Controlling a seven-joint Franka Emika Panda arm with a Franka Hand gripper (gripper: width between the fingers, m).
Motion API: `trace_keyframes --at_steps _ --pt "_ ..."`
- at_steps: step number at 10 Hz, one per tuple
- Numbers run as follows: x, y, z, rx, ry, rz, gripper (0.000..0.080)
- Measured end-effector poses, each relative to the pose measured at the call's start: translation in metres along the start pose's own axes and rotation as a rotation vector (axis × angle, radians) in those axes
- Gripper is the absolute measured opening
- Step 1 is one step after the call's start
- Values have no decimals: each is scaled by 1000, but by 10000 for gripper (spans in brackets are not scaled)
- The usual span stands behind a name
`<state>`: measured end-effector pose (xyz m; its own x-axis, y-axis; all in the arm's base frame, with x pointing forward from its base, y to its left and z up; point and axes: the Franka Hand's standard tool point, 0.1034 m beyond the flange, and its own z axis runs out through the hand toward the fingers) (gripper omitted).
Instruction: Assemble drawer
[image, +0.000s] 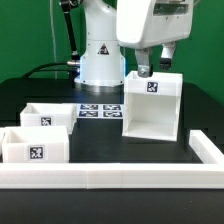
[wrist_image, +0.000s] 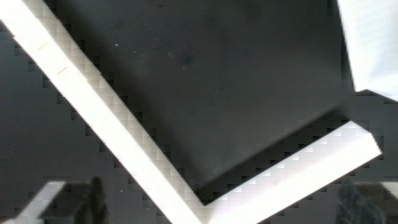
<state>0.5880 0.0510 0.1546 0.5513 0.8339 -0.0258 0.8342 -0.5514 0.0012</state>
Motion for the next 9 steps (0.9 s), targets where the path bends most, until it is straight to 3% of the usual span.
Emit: trace_keyframes --at_steps 6,8,9 --pt "-5 -5 -1 -5 2 44 650" --pt "-22 -32 -2 -25 16 200 650" --pt "-28 -44 1 -23 15 235 650"
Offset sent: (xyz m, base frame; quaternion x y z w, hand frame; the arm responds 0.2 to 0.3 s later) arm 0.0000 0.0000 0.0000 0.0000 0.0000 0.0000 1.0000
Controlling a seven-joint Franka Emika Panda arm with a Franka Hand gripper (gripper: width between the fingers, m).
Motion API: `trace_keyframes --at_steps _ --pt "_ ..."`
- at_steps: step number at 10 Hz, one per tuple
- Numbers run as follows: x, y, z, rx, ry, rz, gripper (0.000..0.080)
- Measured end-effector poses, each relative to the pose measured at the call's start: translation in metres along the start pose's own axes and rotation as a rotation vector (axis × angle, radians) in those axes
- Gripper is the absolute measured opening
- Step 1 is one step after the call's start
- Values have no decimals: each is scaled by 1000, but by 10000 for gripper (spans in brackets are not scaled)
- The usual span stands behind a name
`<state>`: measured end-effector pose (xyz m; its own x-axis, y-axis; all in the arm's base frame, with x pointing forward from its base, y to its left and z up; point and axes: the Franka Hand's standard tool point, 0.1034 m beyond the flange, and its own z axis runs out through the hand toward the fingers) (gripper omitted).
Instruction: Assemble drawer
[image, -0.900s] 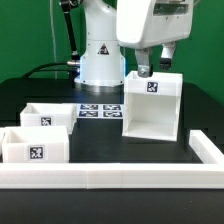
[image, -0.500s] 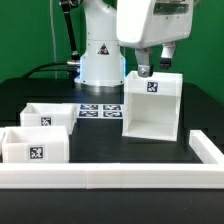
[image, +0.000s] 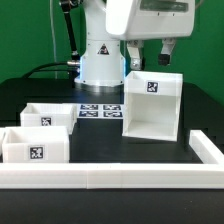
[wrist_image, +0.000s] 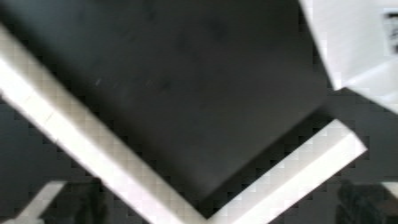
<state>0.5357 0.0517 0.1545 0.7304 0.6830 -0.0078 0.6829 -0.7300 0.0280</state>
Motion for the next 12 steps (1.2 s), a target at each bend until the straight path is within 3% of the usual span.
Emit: trace_keyframes --at_steps 5,7,10,12 --pt "-3 -4 3 3 -3 322 650" --pt "-5 -9 4 4 -7 567 650" --pt "-15 -38 10 5 -19 875 650" --pt "-15 -65 12 25 -4 1084 650"
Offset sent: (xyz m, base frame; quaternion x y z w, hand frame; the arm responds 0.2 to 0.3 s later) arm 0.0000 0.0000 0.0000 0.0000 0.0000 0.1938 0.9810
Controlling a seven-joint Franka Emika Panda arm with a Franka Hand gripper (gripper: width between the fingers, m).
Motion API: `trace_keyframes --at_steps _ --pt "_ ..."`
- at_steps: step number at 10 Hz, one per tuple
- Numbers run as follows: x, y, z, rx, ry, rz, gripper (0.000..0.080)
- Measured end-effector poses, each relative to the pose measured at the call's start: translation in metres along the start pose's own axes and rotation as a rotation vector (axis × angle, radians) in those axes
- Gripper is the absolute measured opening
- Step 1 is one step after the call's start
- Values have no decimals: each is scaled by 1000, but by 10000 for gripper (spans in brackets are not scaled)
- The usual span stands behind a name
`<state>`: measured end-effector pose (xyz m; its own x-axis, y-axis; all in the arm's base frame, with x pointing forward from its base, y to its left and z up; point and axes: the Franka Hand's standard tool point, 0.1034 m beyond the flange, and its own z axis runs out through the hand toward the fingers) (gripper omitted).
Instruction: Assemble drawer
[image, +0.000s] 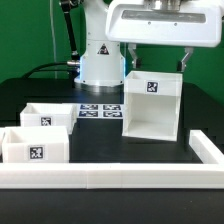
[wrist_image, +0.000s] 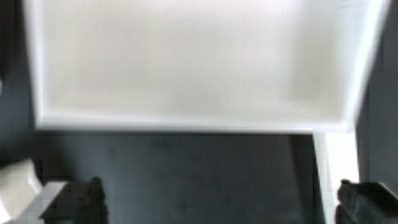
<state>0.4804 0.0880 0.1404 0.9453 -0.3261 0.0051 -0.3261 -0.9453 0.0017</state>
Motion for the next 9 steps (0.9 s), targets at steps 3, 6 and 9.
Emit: trace_keyframes --at_steps 3,6,9 --pt "-7 -4 3 11 6 8 650" --pt "-36 -11 12 34 30 22 650" --pt "-62 -18 23 34 14 6 650"
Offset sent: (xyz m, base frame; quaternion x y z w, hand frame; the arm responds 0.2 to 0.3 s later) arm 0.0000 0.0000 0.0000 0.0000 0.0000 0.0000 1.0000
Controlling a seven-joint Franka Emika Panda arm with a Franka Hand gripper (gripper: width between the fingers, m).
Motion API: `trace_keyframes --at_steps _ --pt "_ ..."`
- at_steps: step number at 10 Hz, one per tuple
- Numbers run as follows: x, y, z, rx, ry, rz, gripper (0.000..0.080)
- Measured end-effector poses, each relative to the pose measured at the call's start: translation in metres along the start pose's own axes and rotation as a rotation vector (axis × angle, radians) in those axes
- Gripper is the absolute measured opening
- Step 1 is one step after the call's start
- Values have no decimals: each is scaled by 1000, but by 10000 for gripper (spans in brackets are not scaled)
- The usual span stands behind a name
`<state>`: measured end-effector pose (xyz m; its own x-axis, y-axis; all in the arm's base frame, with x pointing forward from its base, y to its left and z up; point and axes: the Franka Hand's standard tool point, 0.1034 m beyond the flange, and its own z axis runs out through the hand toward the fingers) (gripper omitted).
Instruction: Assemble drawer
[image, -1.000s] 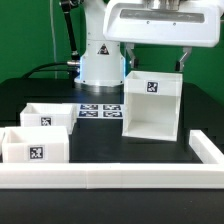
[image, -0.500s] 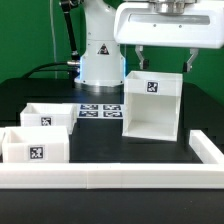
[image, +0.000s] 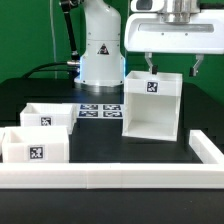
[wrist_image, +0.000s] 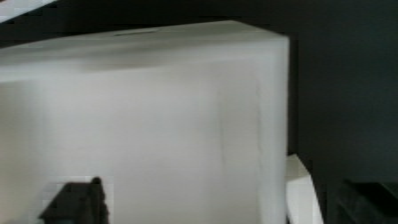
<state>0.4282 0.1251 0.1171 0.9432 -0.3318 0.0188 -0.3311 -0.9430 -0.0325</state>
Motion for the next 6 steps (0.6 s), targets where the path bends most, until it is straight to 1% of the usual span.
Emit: trace_keyframes --at_steps 2,5,6 --pt "-7 -2 8 2 -5 -11 650" --pt "-10 -5 21 0 -25 -16 650" --pt "-10 -5 23 -1 -29 -23 623"
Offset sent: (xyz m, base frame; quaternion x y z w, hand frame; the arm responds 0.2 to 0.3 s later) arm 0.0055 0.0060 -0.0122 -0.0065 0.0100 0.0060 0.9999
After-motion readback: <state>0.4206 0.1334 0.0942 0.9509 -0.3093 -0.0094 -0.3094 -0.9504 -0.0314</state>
